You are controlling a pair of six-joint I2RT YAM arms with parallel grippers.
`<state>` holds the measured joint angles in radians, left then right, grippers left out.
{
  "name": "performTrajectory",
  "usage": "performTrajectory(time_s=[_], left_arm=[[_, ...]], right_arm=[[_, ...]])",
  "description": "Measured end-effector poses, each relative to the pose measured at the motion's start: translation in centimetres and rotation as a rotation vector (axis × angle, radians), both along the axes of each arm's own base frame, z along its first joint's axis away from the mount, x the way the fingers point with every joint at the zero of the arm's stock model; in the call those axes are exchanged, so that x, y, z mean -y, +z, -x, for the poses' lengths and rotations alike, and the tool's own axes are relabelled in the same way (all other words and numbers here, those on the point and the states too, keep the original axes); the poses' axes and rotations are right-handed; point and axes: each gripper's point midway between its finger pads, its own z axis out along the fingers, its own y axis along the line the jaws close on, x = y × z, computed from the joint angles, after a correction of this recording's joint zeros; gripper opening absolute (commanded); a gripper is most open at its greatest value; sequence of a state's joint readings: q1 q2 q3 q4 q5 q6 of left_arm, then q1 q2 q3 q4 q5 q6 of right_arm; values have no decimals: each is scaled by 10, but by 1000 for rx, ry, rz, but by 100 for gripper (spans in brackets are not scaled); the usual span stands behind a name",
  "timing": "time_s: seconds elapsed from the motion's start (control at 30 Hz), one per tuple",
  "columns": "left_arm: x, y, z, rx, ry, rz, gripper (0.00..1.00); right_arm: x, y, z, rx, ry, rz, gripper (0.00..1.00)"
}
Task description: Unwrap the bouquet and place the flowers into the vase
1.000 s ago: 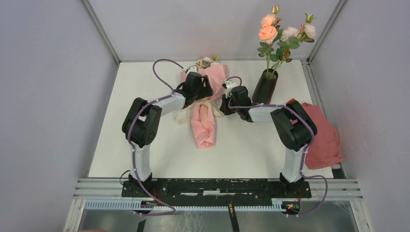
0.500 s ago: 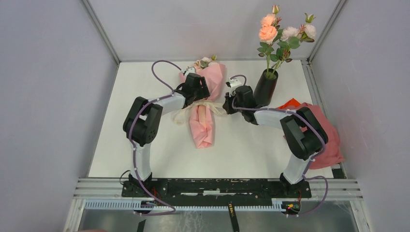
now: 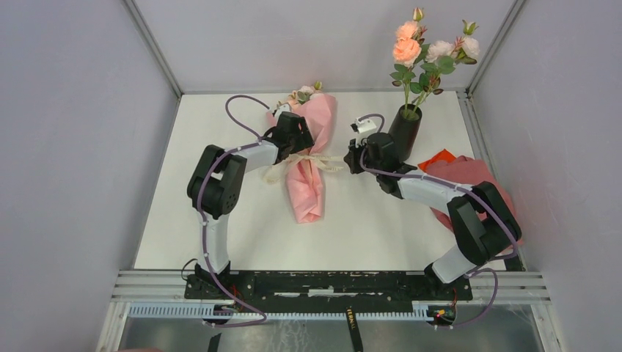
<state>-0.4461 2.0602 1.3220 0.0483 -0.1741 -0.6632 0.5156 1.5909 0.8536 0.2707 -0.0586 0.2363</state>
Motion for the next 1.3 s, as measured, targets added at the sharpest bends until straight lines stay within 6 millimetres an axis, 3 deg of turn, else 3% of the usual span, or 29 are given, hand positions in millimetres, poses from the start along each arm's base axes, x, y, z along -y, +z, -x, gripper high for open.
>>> performTrajectory(time_s=[0.33,0.63,0.77,0.9,1.0,1.1,1.2,1.3], left_arm=[[1,-2,-2,-2,1,24,78],[-2,-2,-3,-2,4,32,78],[-7,-3,-7,-2,16,51,78],[-10,-4,-11,2,23,60,78],[-10,-4,-13,8,24,63,78],[-10,-4,-13,9,23,65,78],[-10,-4,-13,10,22,66,78],[-10,-5,-14,17,22,70,78]], right_arm=[[10,25,8,61,-12,2,0],[4,26,13,57,31,-4,0],[-16,31,20,55,101,5,0],[-79,38,39,73,261,16,0],[-135,28,73,50,415,14,18],[-172,-1,105,-4,528,39,34],[-166,-25,112,-55,525,96,48],[-141,-22,96,-52,453,99,56]])
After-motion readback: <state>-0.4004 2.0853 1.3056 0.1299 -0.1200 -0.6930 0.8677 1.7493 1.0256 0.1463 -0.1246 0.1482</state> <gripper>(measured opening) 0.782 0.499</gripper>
